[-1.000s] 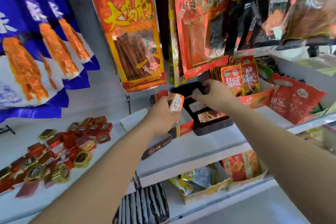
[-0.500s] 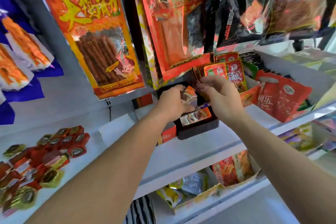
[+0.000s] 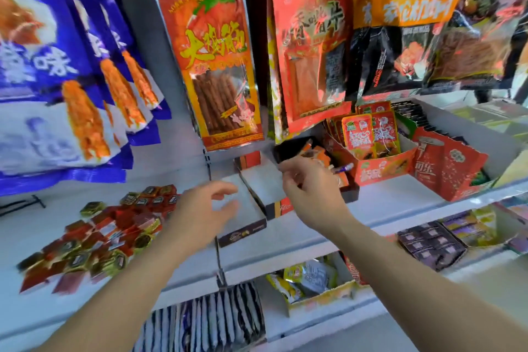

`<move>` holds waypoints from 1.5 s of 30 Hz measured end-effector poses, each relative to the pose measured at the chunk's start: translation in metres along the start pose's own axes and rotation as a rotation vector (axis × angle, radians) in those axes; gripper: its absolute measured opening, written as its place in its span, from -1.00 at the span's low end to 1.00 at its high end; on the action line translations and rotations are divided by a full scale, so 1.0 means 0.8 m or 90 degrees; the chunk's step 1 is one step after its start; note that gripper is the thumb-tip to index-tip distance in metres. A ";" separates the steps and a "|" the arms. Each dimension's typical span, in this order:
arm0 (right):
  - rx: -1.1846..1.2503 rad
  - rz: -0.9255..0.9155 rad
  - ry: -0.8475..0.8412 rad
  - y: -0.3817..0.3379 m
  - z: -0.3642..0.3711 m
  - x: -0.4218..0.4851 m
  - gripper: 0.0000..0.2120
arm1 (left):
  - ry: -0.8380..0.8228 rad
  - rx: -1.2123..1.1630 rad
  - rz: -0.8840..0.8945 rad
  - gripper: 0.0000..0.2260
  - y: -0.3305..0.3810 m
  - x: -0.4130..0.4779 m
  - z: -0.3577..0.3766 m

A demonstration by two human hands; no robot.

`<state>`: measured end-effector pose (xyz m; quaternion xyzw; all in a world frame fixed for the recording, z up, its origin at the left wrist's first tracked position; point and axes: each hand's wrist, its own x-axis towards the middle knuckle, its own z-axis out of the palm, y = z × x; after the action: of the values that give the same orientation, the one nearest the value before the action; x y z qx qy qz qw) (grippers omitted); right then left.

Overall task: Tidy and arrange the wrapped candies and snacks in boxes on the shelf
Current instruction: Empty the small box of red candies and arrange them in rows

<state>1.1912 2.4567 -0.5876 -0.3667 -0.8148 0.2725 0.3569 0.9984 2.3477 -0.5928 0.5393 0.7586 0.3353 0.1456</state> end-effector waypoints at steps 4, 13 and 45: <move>-0.081 -0.054 -0.190 -0.062 0.067 -0.018 -0.72 | 0.060 0.171 -0.026 -0.69 -0.080 -0.084 -0.056; -0.271 -0.101 -0.447 -0.142 0.213 -0.054 -0.38 | -0.071 0.346 -0.122 -0.36 -0.195 -0.169 -0.121; -0.341 -0.283 -0.410 -0.182 0.339 0.042 -0.60 | 0.065 0.288 -0.115 -0.61 -0.258 -0.134 -0.146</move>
<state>0.9046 2.3492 -0.6342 -0.1592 -0.9844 0.0693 0.0284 0.8215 2.1684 -0.6596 0.4708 0.8658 0.1691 0.0119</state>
